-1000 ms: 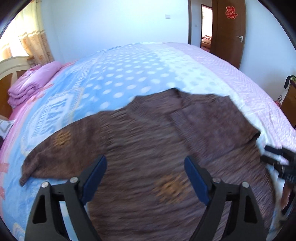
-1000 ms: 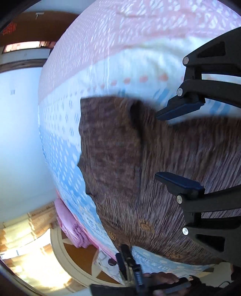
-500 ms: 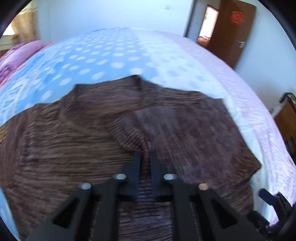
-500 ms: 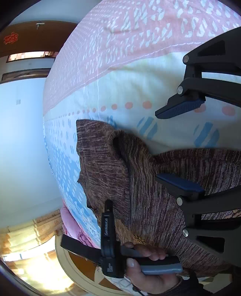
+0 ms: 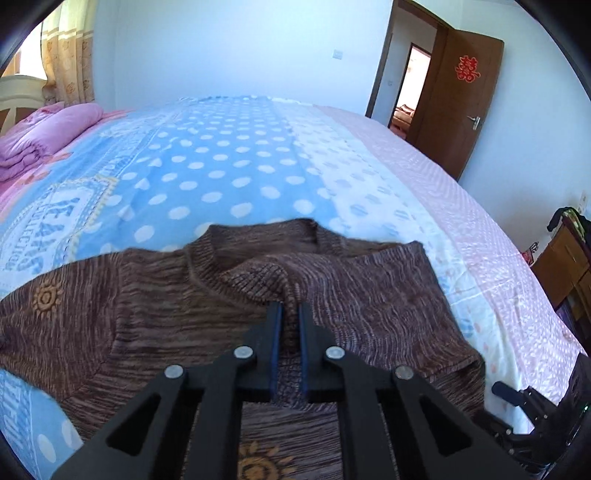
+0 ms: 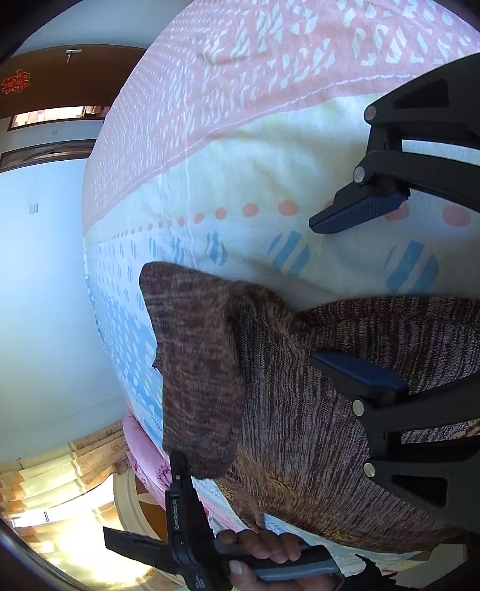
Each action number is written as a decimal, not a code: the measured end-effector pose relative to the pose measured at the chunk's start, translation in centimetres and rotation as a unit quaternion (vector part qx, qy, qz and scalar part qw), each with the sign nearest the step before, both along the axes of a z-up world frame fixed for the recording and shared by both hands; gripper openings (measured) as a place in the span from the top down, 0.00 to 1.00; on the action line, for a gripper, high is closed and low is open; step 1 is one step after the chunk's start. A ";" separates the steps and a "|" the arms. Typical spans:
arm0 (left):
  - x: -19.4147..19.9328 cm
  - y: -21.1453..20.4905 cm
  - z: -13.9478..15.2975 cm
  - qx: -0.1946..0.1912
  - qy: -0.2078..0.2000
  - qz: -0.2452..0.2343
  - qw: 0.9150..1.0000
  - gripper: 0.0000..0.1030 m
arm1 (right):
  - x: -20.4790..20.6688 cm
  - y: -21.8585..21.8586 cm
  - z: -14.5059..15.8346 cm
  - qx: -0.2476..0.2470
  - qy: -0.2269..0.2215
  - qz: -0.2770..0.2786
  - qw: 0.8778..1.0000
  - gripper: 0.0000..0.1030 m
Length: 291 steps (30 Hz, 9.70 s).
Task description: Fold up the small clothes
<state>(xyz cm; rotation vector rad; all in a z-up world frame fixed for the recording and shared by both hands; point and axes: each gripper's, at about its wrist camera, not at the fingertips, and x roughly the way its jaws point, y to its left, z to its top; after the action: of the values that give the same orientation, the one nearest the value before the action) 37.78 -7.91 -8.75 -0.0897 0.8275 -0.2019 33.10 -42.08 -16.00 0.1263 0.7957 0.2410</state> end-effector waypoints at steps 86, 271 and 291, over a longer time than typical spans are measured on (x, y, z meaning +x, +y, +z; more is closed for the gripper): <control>-3.9 38.0 -1.0 -0.127 0.008 0.273 0.954 0.91 | 8.1 21.0 0.1 -0.139 -0.026 0.113 0.984 0.20; -2.9 17.9 -6.3 0.137 0.010 0.146 0.980 0.00 | 16.0 16.6 3.8 -0.008 0.019 0.032 0.999 0.63; -3.2 18.4 -6.3 0.126 0.017 0.155 0.980 0.00 | 8.3 20.3 1.3 -0.048 0.004 0.136 0.990 0.64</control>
<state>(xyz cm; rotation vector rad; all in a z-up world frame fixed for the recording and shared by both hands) 34.53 10.53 -15.05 0.0174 0.8552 0.1986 41.37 -21.75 -14.68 -0.0731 0.8314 0.4590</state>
